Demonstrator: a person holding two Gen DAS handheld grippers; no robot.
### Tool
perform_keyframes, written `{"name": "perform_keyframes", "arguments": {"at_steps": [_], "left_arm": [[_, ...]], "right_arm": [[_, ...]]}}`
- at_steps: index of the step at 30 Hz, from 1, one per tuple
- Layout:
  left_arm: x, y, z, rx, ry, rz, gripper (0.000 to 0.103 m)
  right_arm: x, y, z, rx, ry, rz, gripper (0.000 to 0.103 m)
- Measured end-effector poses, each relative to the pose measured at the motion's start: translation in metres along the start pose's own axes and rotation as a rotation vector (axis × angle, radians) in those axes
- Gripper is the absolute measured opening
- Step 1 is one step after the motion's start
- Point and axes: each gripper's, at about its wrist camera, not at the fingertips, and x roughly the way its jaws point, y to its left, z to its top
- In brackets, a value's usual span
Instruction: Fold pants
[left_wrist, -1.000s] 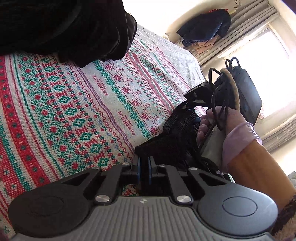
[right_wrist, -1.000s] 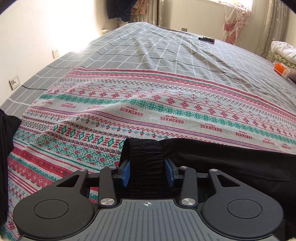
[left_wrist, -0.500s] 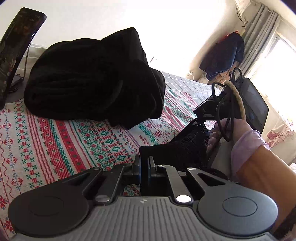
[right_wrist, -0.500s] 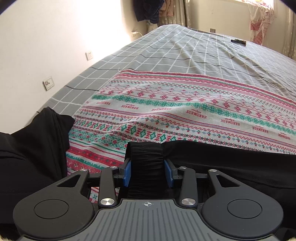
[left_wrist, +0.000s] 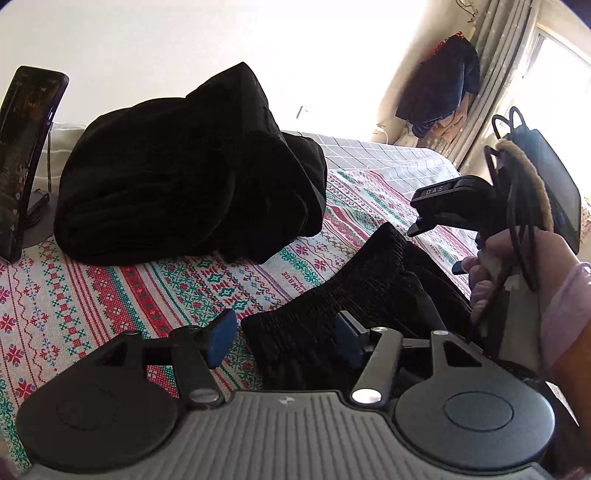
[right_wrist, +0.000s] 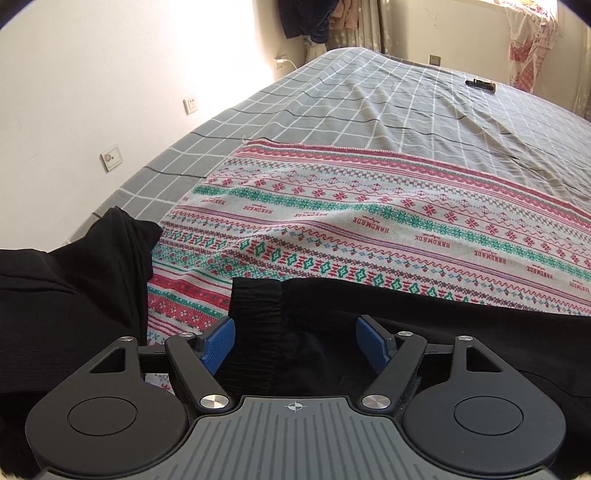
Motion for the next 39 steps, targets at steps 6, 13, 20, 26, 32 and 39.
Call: {"name": "perform_keyframes", "arguments": {"at_steps": [6, 13, 20, 26, 32, 39], "left_arm": [[-0.013, -0.016, -0.008, 0.067, 0.012, -0.022, 0.103], [-0.029, -0.043, -0.034, 0.182, 0.05, -0.083, 0.103], [-0.038, -0.069, -0.067, 0.29, 0.103, -0.152, 0.103], [-0.054, -0.093, -0.103, 0.389, 0.141, -0.243, 0.103], [-0.068, -0.122, -0.135, 0.505, 0.158, -0.332, 0.103], [-0.073, -0.152, -0.173, 0.609, 0.239, -0.433, 0.103]], "right_arm": [[-0.057, -0.053, -0.023, 0.002, -0.011, 0.003, 0.084], [-0.123, -0.145, -0.07, 0.105, 0.007, -0.015, 0.09], [-0.182, -0.24, -0.135, 0.189, 0.017, -0.114, 0.091], [-0.228, -0.31, -0.195, 0.266, 0.025, -0.18, 0.092], [-0.271, -0.37, -0.244, 0.342, 0.013, -0.243, 0.092], [-0.309, -0.418, -0.286, 0.358, -0.02, -0.331, 0.095]]}}
